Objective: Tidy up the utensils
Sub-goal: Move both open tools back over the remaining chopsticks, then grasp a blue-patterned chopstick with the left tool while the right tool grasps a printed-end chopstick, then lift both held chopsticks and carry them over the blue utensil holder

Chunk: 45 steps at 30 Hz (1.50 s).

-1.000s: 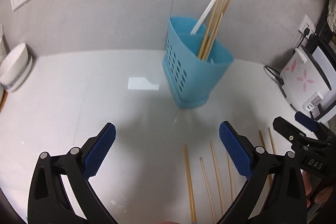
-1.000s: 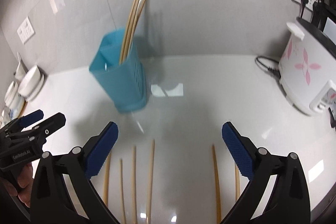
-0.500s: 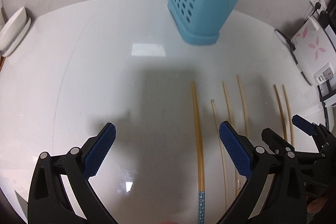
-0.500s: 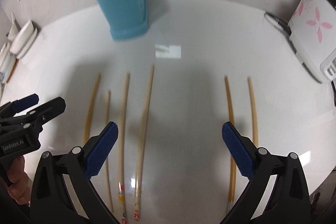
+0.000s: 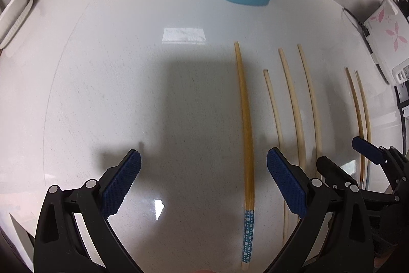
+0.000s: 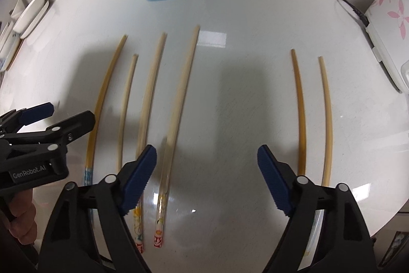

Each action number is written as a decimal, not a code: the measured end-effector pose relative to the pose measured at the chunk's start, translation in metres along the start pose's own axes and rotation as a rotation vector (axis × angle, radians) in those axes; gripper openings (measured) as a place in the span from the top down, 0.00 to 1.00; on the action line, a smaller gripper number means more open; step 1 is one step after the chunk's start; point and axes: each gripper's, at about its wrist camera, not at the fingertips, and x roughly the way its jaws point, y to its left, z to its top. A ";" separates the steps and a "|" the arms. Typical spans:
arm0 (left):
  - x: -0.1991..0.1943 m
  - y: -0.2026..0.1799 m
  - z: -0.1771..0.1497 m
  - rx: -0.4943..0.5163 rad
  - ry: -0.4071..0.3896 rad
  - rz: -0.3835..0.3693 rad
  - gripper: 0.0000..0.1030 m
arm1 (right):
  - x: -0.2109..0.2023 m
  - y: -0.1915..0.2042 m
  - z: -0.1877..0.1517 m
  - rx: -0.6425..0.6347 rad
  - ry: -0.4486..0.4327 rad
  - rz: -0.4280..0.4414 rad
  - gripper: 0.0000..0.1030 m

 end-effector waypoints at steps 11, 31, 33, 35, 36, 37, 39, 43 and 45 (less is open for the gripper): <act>0.003 -0.008 -0.011 0.038 0.056 0.057 0.10 | -0.001 0.004 0.000 -0.039 0.037 0.003 0.61; -0.010 -0.009 -0.012 0.056 0.152 0.078 0.93 | -0.001 0.002 0.004 -0.004 0.119 -0.030 0.94; -0.010 -0.009 -0.012 0.053 0.150 0.071 0.93 | -0.003 0.002 0.002 0.001 0.116 -0.026 0.94; -0.010 -0.004 -0.012 0.050 0.149 0.064 0.93 | -0.003 0.002 0.002 0.005 0.111 -0.025 0.94; -0.010 -0.004 -0.012 0.049 0.149 0.062 0.94 | -0.004 0.002 0.002 0.007 0.108 -0.023 0.94; -0.011 -0.003 -0.011 0.048 0.148 0.061 0.94 | -0.007 0.000 0.001 0.008 0.106 -0.019 0.94; -0.011 -0.002 -0.012 0.049 0.144 0.059 0.94 | -0.008 0.001 0.001 0.009 0.101 -0.018 0.94; -0.013 -0.014 -0.014 0.045 0.129 0.055 0.94 | -0.016 0.001 -0.003 0.016 0.091 -0.008 0.94; -0.015 -0.015 -0.014 0.040 0.119 0.052 0.94 | -0.017 -0.001 -0.002 0.020 0.082 -0.001 0.94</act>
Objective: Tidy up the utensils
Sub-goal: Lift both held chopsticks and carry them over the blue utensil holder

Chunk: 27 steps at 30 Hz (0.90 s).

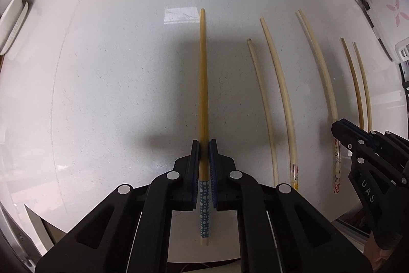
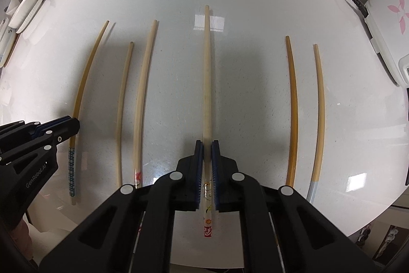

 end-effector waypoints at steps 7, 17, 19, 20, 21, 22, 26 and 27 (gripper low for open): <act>-0.017 0.000 -0.002 -0.008 -0.047 0.005 0.94 | -0.009 -0.003 -0.002 0.013 -0.045 0.021 0.94; -0.062 0.009 -0.008 -0.025 -0.140 -0.002 0.94 | -0.039 -0.005 0.009 0.034 -0.146 0.062 0.94; -0.064 0.020 -0.002 -0.024 -0.161 -0.001 0.94 | -0.042 -0.007 0.015 0.039 -0.163 0.070 0.94; -0.068 0.020 -0.002 -0.024 -0.168 0.000 0.94 | -0.045 -0.008 0.017 0.041 -0.170 0.073 0.94; -0.072 0.020 -0.001 -0.025 -0.176 -0.001 0.94 | -0.048 -0.009 0.019 0.045 -0.181 0.078 0.94; -0.075 0.018 0.003 -0.025 -0.187 -0.003 0.94 | -0.049 -0.010 0.022 0.048 -0.186 0.081 0.94; -0.088 0.016 0.013 -0.026 -0.225 -0.006 0.94 | -0.059 -0.014 0.030 0.064 -0.227 0.094 0.94; -0.093 0.017 0.015 -0.027 -0.237 -0.008 0.94 | -0.062 -0.015 0.031 0.066 -0.236 0.096 0.94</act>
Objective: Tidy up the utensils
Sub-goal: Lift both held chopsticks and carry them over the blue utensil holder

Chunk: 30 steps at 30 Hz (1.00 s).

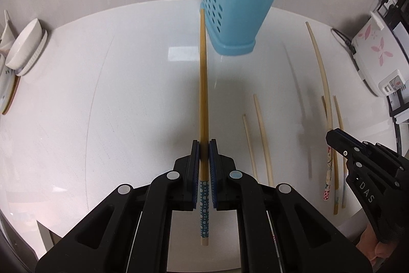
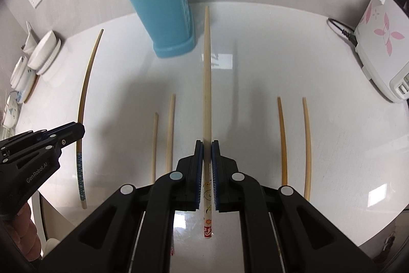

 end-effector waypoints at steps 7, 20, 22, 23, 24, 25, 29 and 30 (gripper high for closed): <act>-0.018 0.001 0.020 -0.001 -0.079 -0.035 0.94 | -0.018 -0.004 0.017 0.016 -0.081 0.020 0.94; -0.038 -0.009 0.061 0.018 -0.219 -0.101 0.94 | -0.040 -0.008 0.054 0.037 -0.206 0.033 0.94; -0.039 -0.010 0.069 0.020 -0.233 -0.109 0.94 | -0.042 -0.008 0.061 0.038 -0.226 0.036 0.94; -0.039 -0.010 0.072 0.021 -0.239 -0.116 0.94 | -0.043 -0.007 0.065 0.038 -0.236 0.039 0.94; -0.040 -0.009 0.075 0.021 -0.247 -0.124 0.94 | -0.044 -0.006 0.067 0.038 -0.242 0.040 0.94; -0.041 -0.009 0.079 0.021 -0.256 -0.130 0.94 | -0.044 -0.006 0.070 0.037 -0.251 0.043 0.94; -0.045 -0.010 0.092 0.030 -0.293 -0.144 0.94 | -0.045 -0.005 0.083 0.039 -0.273 0.048 0.94; -0.045 -0.010 0.094 0.030 -0.297 -0.147 0.94 | -0.044 -0.004 0.085 0.041 -0.276 0.048 0.94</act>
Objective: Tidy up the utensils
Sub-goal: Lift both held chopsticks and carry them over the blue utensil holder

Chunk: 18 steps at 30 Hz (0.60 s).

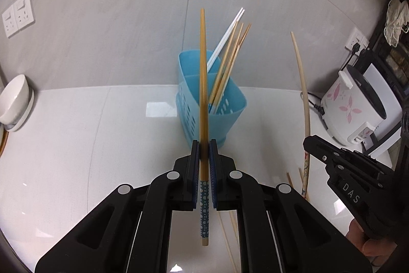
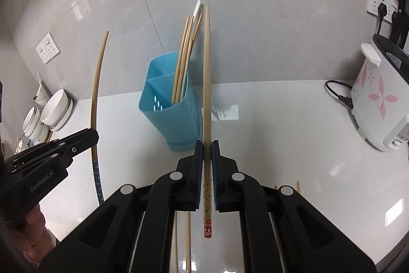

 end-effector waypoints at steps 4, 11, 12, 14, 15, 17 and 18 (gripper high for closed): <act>0.005 0.000 0.012 -0.002 -0.016 -0.008 0.94 | 0.005 0.000 0.012 0.001 -0.015 0.005 0.94; 0.010 -0.001 0.029 -0.003 -0.047 -0.017 0.94 | 0.012 -0.002 0.030 0.010 -0.038 0.013 0.94; 0.010 0.000 0.032 -0.003 -0.056 -0.017 0.94 | 0.013 -0.002 0.031 0.013 -0.040 0.014 0.94; 0.010 0.000 0.038 -0.004 -0.078 -0.021 0.94 | 0.014 -0.001 0.035 0.016 -0.046 0.016 0.94; 0.010 0.000 0.040 -0.007 -0.088 -0.025 0.94 | 0.015 -0.001 0.037 0.016 -0.051 0.016 0.94; 0.011 0.000 0.046 -0.009 -0.112 -0.029 0.94 | 0.017 -0.001 0.040 0.019 -0.056 0.017 0.94; 0.012 0.000 0.048 -0.010 -0.121 -0.032 0.94 | 0.018 -0.001 0.042 0.020 -0.059 0.019 0.94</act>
